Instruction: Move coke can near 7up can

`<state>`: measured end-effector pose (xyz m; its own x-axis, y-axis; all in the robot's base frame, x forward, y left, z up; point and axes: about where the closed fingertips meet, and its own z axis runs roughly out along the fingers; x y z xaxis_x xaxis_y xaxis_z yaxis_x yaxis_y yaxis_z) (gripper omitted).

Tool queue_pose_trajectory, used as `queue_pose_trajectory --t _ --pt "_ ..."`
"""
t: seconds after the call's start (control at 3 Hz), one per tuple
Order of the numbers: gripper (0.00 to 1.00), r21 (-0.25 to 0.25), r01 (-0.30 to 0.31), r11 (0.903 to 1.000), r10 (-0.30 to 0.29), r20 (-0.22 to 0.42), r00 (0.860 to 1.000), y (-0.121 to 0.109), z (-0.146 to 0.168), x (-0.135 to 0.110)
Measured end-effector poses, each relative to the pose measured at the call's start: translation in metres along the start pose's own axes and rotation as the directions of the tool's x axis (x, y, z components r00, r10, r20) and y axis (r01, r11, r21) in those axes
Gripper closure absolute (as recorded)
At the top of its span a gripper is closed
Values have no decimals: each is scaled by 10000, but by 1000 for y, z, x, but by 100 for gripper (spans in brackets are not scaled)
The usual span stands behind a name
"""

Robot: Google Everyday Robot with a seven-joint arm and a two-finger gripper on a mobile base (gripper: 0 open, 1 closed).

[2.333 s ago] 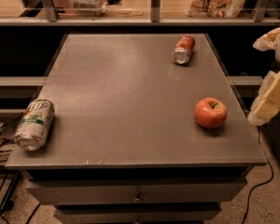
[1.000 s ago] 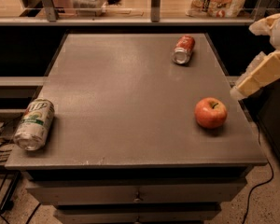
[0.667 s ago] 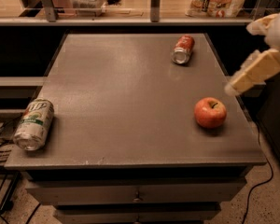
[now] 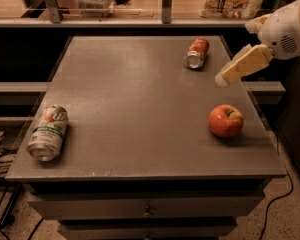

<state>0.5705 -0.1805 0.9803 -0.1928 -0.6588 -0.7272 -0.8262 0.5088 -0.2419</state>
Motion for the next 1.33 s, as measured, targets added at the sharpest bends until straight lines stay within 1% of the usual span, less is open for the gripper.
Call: queue_pose_trajectory --t 0.33,0.67,1.0,1.33 --pt "0 416 -849 9955 834 362 9959 -10 16 1" --pt "0 776 -1708 9822 1646 810 9830 -21 33 0" --pt "0 1134 -2424 9635 2302 1103 9669 -33 53 2" --pt "0 1500 -2924 9445 2762 1199 9536 -47 76 7"
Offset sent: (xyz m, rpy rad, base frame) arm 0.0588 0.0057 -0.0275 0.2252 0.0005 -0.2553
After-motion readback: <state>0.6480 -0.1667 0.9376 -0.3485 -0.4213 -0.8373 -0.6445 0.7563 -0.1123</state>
